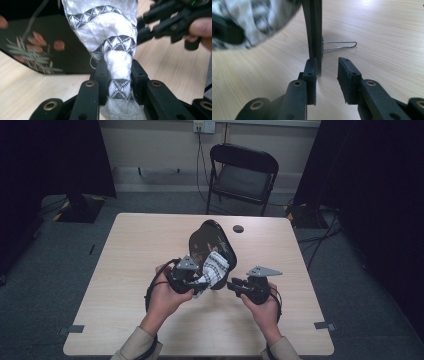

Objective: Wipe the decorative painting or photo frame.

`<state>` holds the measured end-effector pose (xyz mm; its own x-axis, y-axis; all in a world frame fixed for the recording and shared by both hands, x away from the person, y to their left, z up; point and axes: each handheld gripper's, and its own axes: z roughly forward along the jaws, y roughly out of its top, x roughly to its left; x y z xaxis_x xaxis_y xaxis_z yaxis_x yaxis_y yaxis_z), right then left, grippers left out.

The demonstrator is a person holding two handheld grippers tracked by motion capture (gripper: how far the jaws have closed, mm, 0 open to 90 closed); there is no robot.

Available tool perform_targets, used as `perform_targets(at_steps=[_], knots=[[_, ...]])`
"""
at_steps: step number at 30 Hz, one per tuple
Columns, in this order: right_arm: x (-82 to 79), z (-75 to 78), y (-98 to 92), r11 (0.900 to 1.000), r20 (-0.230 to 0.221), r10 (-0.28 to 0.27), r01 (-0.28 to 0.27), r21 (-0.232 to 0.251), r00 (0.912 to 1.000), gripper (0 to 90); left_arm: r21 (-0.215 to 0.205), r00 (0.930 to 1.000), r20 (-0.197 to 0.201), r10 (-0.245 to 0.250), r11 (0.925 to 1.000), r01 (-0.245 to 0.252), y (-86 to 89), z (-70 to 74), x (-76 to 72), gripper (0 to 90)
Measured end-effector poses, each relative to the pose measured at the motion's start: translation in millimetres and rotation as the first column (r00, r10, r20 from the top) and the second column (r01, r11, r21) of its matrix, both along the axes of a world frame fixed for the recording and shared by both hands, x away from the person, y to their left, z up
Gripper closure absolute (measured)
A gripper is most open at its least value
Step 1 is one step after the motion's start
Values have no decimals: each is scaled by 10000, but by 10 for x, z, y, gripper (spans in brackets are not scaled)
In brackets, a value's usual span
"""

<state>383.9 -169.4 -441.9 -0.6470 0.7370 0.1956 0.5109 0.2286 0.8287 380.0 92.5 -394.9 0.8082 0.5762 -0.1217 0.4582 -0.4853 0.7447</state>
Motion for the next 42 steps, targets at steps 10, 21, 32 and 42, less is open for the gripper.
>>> perform_targets(at_steps=[10,21,32,42], knots=[[5,16,2,10000,54,10,-10,-8,10000,693,696,9970,-751,193,9975,-141,47,-409,-29,731],[9,22,-9,10000,83,-53,53,4,10000,689,1462,9905,-1293,477,9888,-285,142,-733,-71,731],[11,17,-16,9999,59,-129,129,-38,9999,688,958,9944,-983,380,9950,-286,236,-533,-143,732],[21,-9,2,9998,82,-155,157,-157,9998,688,-531,9917,1274,149,9986,-82,193,581,-71,730]])
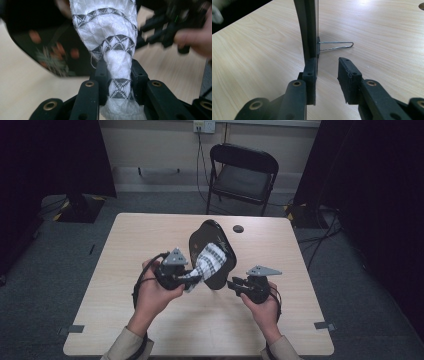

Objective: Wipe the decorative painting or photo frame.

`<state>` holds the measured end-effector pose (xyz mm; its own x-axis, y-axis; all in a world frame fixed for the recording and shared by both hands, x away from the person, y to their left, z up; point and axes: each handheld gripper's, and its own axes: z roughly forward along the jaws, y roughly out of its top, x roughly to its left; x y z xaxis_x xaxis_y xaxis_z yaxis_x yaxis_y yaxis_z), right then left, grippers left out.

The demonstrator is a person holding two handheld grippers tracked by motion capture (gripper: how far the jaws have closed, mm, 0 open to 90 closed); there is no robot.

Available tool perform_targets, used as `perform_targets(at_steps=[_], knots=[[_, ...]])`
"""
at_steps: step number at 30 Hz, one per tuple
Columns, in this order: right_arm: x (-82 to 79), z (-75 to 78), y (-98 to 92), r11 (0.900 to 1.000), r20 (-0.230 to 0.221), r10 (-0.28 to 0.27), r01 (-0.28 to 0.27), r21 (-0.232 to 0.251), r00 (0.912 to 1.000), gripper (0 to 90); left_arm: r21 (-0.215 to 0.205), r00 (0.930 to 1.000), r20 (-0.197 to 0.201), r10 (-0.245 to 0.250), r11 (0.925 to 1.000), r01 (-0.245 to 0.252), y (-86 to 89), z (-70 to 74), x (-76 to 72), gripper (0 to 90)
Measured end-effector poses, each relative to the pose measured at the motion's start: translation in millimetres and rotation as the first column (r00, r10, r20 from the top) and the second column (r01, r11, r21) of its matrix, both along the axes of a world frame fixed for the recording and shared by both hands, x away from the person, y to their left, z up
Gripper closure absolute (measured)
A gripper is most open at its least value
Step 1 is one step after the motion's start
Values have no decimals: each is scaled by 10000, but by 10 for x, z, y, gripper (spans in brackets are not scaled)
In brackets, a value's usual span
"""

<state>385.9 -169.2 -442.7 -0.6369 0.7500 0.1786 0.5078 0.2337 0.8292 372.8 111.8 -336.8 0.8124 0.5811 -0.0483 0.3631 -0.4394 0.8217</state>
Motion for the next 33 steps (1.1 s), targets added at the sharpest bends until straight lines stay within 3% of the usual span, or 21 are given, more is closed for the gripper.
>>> perform_targets(at_steps=[1,4,7,12,17,26,30,33], knots=[[0,0,3,10000,7,13,-13,-7,10000,688,-71,9999,152,-73,9999,74,-24,113,15,729],[3,-6,14,10000,-30,46,-46,-1,10000,687,-101,9987,403,-320,9994,325,-119,269,39,730],[8,-10,10,10000,-37,25,-25,-16,10000,686,90,9969,330,-711,9974,709,-240,277,45,729],[5,-2,10,10000,-23,33,-33,-13,10000,685,304,9940,-146,-1080,9936,1084,-347,10,35,728],[8,2,9,10000,-13,45,-45,14,10000,685,548,9917,-625,-1119,9918,1154,-346,-263,-6,727],[6,1,13,10000,-26,41,-41,-19,10000,685,920,9829,-1672,-770,9914,933,-249,-758,-42,727],[12,6,-6,10000,-34,-63,63,-37,10000,685,1036,9773,-2033,-601,9912,825,-212,-914,-32,727],[17,11,-34,9999,-37,-152,152,0,9999,677,1372,9737,-2235,-432,9877,753,-195,-1017,-18,727]])
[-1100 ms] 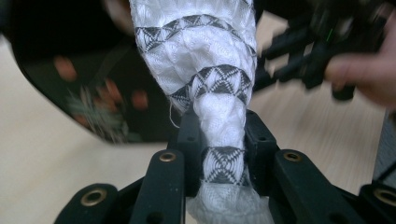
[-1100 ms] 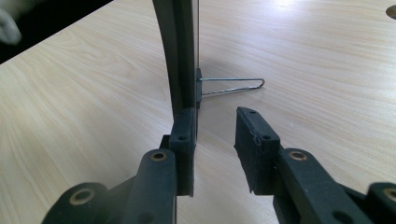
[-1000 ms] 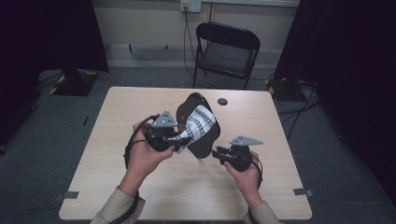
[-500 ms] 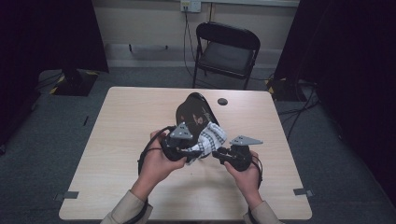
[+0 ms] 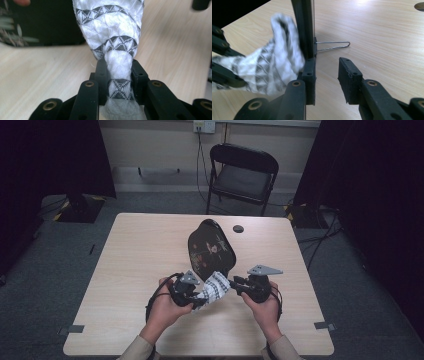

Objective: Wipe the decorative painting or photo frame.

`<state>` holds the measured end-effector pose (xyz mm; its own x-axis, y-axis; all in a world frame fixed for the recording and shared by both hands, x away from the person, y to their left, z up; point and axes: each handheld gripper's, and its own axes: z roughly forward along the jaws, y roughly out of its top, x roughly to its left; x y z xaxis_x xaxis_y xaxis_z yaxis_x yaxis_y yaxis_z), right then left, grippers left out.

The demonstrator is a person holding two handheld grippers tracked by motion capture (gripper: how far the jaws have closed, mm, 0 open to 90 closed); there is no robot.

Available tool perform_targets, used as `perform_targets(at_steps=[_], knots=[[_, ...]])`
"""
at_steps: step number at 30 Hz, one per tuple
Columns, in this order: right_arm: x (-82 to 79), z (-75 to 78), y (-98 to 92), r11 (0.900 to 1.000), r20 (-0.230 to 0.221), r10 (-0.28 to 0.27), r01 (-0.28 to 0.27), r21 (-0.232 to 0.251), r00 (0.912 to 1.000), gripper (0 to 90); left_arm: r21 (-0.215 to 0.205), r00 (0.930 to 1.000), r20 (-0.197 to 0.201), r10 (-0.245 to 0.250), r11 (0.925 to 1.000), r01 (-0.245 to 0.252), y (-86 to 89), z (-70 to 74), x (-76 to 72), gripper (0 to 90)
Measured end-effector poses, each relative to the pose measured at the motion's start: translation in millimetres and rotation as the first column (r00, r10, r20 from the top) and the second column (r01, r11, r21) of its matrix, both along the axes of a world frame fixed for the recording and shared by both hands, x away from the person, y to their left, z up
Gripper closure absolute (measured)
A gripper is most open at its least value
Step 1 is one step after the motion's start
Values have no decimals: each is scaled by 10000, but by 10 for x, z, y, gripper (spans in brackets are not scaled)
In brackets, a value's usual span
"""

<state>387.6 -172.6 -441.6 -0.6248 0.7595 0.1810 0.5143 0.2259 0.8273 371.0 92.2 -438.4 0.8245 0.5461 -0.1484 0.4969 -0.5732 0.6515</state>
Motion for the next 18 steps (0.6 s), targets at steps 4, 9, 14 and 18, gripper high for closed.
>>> perform_targets(at_steps=[4,9,14,18], knots=[[2,18,-21,10000,76,-5,5,37,10000,663,289,9998,-159,135,9995,-131,3,-123,5,727],[7,31,-62,9999,196,-93,91,73,9998,644,575,9987,-450,232,9981,-206,21,-253,14,728],[5,59,-102,9997,336,-203,198,135,9992,624,556,9976,-681,103,9984,-66,-13,-343,-32,729],[7,68,-150,9991,400,-366,358,218,9985,604,319,9977,-561,-371,9987,389,-128,-277,-75,730]])
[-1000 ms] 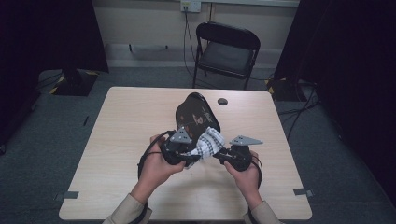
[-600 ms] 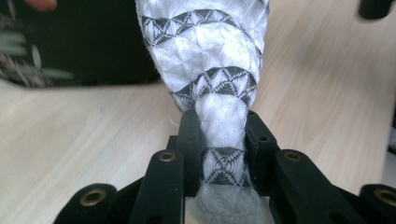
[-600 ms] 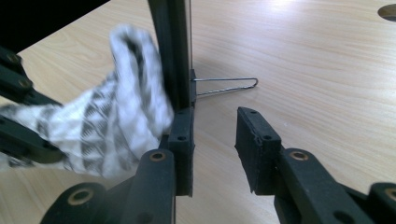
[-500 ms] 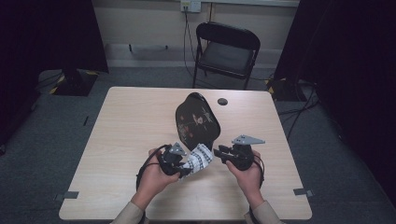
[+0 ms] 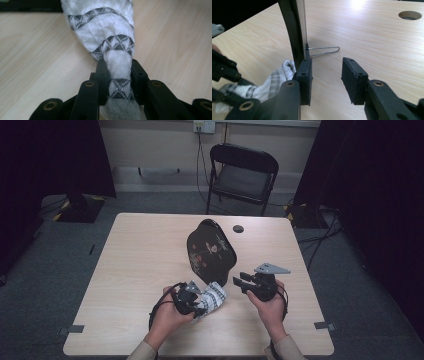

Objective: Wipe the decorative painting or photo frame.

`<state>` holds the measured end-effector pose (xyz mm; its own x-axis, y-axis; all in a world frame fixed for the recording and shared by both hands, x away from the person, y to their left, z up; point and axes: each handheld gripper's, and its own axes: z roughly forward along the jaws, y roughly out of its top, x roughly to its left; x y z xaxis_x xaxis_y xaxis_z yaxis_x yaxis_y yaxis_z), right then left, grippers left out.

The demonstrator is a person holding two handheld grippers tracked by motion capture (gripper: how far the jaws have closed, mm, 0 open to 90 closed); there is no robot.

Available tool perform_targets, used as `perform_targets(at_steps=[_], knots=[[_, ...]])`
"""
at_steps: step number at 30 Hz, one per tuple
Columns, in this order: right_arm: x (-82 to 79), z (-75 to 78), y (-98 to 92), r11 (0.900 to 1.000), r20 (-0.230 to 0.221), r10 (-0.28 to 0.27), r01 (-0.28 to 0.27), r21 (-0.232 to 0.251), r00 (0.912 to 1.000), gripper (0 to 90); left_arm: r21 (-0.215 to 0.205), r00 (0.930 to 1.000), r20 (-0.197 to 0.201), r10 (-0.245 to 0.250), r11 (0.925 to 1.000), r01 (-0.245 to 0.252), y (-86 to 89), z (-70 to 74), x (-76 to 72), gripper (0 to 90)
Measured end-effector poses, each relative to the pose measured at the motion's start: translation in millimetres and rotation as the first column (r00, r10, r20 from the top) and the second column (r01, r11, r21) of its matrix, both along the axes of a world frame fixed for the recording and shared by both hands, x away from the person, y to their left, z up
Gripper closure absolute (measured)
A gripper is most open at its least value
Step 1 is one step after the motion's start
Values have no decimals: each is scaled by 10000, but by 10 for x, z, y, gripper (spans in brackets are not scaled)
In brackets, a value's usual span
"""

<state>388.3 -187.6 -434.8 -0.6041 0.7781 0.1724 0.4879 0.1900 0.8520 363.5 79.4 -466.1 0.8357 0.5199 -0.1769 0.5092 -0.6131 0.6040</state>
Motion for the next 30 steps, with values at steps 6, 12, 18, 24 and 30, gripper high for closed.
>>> perform_targets(at_steps=[6,12,18,24,30], knots=[[-10,8,-70,9998,4,-203,203,37,9998,592,-219,9970,170,-754,9969,758,-259,96,-39,729],[-10,16,-101,9996,53,-286,285,90,9996,590,-259,9927,107,-1202,9924,1204,-485,66,-41,729],[-4,24,-127,9993,52,-338,337,146,9994,587,-24,9986,191,-491,9988,491,-551,19,67,728],[2,11,-127,9994,3,-322,322,113,9995,582,-144,9995,291,-81,9999,86,-493,47,162,729],[13,-5,-131,9993,16,-363,363,35,9993,573,-614,9976,686,-84,9980,127,-421,319,124,731]])
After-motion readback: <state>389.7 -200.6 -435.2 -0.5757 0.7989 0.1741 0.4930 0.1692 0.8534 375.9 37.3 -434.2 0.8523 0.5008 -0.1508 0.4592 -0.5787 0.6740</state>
